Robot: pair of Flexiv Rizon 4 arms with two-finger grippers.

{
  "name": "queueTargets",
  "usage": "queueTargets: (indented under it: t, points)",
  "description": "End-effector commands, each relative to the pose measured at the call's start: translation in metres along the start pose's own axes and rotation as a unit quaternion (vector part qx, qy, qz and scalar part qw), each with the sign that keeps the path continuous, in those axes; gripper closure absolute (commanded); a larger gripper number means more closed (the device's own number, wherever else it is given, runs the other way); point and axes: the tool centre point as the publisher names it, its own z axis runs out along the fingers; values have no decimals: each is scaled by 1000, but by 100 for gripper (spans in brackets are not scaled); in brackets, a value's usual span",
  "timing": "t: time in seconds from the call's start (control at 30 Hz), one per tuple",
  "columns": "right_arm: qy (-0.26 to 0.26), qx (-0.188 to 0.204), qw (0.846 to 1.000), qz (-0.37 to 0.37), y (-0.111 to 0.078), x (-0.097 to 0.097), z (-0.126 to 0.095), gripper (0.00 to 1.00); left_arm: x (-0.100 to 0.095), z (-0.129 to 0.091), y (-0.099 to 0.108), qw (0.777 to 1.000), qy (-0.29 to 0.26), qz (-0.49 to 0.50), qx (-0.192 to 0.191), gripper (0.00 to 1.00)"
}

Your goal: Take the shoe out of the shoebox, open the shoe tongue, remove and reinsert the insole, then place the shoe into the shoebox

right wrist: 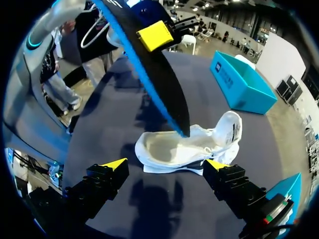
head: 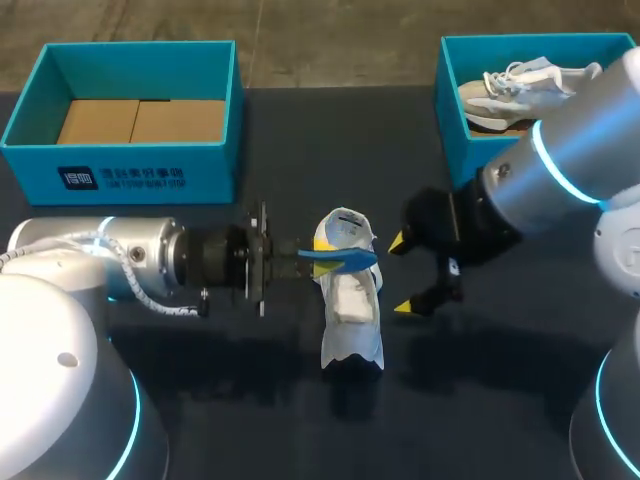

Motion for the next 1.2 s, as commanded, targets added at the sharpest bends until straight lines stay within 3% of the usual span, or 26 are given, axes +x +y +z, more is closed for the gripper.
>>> queueTargets:
  t: [0.03, 0.27, 0.67, 1.03, 1.2]
  points:
    - [0, 43, 999, -2, 18, -10, 16, 0, 3, 0, 3, 1000, 3, -11, 0, 100]
    - [-14, 50, 999, 14, 11, -15, 17, 0, 9, -6, 10, 1000, 5, -27, -12, 100]
    - [-14, 50, 999, 14, 11, -15, 17, 0, 18, 4, 18, 999, -16, -38, -15, 100]
    - [-7, 53, 999, -2, -12, -17, 4, 0, 22, 10, 27, 999, -22, -40, -22, 100]
    - [-10, 57, 998, 5, -14, -18, 2, 0, 23, 11, 30, 998, -20, -46, -28, 100]
